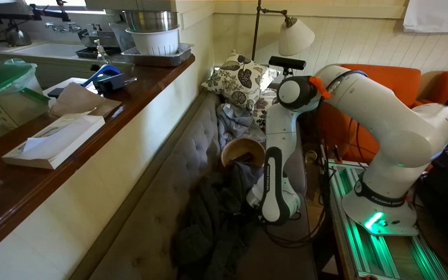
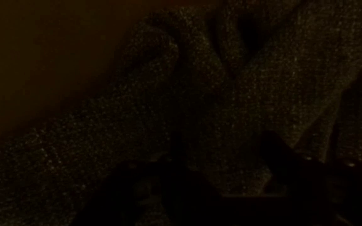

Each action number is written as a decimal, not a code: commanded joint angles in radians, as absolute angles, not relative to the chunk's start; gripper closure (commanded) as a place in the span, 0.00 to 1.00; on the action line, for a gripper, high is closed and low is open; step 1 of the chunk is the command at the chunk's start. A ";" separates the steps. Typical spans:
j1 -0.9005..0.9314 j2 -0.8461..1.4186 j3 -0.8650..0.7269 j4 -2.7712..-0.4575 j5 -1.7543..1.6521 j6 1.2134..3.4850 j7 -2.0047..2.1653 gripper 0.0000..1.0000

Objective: Partially stretch the blanket

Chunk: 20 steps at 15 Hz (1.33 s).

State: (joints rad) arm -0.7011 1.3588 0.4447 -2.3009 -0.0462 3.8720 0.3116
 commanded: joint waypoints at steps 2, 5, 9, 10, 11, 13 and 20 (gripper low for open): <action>-0.631 1.396 0.411 -2.239 -0.085 3.905 0.388 0.70; -0.603 1.386 0.399 -2.230 -0.069 3.898 0.411 0.92; -0.596 1.258 0.360 -2.325 -0.018 3.745 0.419 1.00; -0.590 1.208 0.340 -2.362 0.007 3.680 0.411 1.00; -0.579 1.161 0.316 -2.397 0.037 3.651 0.405 0.99; -0.572 1.057 0.266 -2.473 0.080 3.574 0.395 0.99; -0.534 0.845 0.108 -2.552 0.113 3.096 0.301 0.99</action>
